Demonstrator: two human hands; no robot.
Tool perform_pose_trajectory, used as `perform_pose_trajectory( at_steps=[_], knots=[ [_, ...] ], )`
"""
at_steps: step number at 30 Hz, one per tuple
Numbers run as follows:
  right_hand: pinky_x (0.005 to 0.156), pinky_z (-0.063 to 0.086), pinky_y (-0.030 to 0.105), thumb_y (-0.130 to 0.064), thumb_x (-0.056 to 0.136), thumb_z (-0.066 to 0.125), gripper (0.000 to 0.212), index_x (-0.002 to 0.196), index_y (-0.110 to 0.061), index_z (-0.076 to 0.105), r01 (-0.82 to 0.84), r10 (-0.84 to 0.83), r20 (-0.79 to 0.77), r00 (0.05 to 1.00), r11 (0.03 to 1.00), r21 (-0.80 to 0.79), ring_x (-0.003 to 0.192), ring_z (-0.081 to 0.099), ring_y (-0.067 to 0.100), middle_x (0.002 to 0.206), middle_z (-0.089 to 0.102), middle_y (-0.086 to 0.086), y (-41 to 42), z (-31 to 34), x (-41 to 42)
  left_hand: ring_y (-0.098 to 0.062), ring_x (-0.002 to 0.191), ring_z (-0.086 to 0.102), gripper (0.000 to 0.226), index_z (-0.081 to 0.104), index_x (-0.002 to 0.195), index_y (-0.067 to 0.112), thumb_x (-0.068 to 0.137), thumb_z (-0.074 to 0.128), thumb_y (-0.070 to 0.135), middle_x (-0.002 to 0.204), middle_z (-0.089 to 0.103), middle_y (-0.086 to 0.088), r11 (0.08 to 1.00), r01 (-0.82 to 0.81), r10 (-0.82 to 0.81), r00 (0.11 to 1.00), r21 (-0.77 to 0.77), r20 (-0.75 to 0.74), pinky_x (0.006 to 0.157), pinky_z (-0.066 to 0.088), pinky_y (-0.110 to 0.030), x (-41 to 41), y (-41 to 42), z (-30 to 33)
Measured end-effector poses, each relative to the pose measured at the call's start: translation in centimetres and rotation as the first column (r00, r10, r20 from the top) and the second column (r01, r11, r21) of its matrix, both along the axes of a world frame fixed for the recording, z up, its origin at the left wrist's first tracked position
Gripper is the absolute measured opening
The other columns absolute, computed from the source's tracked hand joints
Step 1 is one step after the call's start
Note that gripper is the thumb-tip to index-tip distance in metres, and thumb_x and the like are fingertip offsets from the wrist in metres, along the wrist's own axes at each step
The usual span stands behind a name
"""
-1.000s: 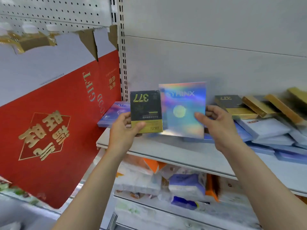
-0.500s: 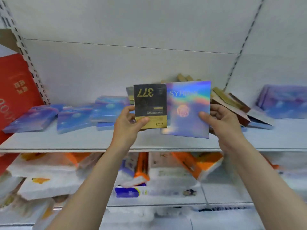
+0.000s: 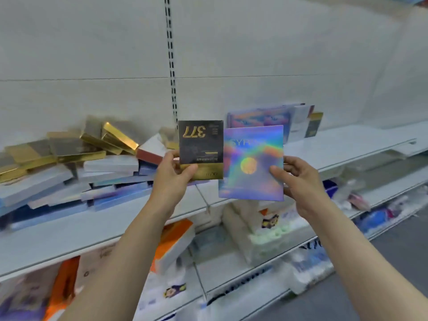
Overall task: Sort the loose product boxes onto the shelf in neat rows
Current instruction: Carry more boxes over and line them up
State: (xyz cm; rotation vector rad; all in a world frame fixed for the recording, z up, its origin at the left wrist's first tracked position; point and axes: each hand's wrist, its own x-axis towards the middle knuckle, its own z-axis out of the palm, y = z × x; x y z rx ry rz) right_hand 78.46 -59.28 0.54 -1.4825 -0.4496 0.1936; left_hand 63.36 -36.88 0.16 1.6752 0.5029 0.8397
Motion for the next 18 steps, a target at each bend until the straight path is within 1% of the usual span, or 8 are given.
perform_pose_trajectory(
  at_steps=[1,4,6,8,10,12,14,18],
  knots=[
    [0.059,0.056,0.032,-0.009,0.087,0.072,0.027,0.112,-0.01,0.064,0.011,-0.011,-0.006,1.0,1.0,-0.007,0.073,0.07,0.011,0.098,0.071,0.006,-0.7,-0.1,1.7,-0.014,0.1,0.064,0.036,0.051,0.123,0.024,0.091,0.065,0.017,0.112,0.065,0.001,1.0,0.01,-0.01,1.0,-0.002,0.006,0.085,0.056,-0.034,1.9,-0.2,0.1],
    [0.056,0.054,0.028,-0.011,0.087,0.073,0.03,0.115,-0.01,0.063,0.036,-0.036,0.006,0.999,0.999,-0.017,0.074,0.071,0.01,0.098,0.071,0.006,-1.9,-0.2,7.2,-0.012,0.098,0.063,0.035,0.051,0.123,0.022,0.091,0.066,0.018,0.11,0.064,0.002,1.0,0.013,-0.013,0.999,0.021,0.032,0.075,0.054,-0.024,7.5,-0.7,0.8],
    [0.054,0.054,0.028,-0.011,0.087,0.072,0.029,0.114,-0.011,0.063,0.049,-0.048,0.015,0.999,0.999,-0.024,0.073,0.071,0.01,0.098,0.071,0.006,-2.2,0.1,11.3,-0.011,0.096,0.064,0.035,0.051,0.122,0.021,0.09,0.067,0.019,0.108,0.065,0.001,1.0,0.014,-0.015,0.999,0.013,0.052,0.075,0.054,-0.023,11.1,-0.7,1.4],
    [0.06,0.056,0.034,-0.011,0.087,0.072,0.028,0.114,-0.013,0.064,0.048,-0.048,0.015,0.999,0.998,-0.028,0.078,0.071,0.014,0.102,0.071,0.01,-2.1,0.4,15.6,-0.013,0.095,0.065,0.036,0.051,0.121,0.022,0.09,0.068,0.018,0.107,0.066,0.001,1.0,0.026,-0.025,0.998,-0.008,0.059,0.075,0.057,-0.025,14.7,-0.6,2.0],
    [0.073,0.056,0.045,-0.01,0.087,0.072,0.026,0.112,-0.016,0.065,0.047,-0.046,0.024,0.999,0.998,-0.044,0.085,0.07,0.021,0.107,0.071,0.014,-1.7,0.6,20.0,-0.015,0.095,0.066,0.035,0.051,0.12,0.023,0.09,0.067,0.017,0.107,0.066,0.001,0.999,0.034,-0.033,0.998,-0.013,0.061,0.075,0.058,-0.028,18.3,-0.5,2.6],
    [0.082,0.055,0.052,-0.009,0.088,0.072,0.026,0.111,-0.016,0.065,0.044,-0.043,0.024,0.999,0.997,-0.058,0.089,0.069,0.025,0.109,0.07,0.016,-1.3,0.6,24.0,-0.015,0.097,0.065,0.034,0.05,0.119,0.025,0.091,0.066,0.018,0.107,0.065,0.003,0.999,0.041,-0.04,0.998,-0.016,0.046,0.075,0.057,-0.028,21.5,-0.3,3.0],
    [0.083,0.055,0.054,-0.009,0.088,0.071,0.027,0.113,-0.015,0.064,0.038,-0.037,0.014,0.999,0.997,-0.063,0.09,0.069,0.026,0.111,0.07,0.018,-0.9,0.4,27.8,-0.014,0.098,0.065,0.033,0.05,0.119,0.025,0.091,0.066,0.018,0.107,0.065,0.006,0.999,0.045,-0.045,0.998,-0.008,0.034,0.075,0.058,-0.027,24.6,-0.1,3.1],
    [0.083,0.056,0.054,-0.01,0.089,0.071,0.032,0.119,-0.012,0.062,0.016,-0.017,-0.016,1.0,0.996,-0.089,0.092,0.069,0.027,0.115,0.068,0.019,-0.4,-1.1,34.3,-0.017,0.1,0.064,0.035,0.051,0.122,0.023,0.091,0.067,0.016,0.108,0.066,0.004,1.0,0.027,-0.028,1.0,0.007,0.004,0.078,0.059,-0.032,29.4,0.2,2.9]
  ],
)
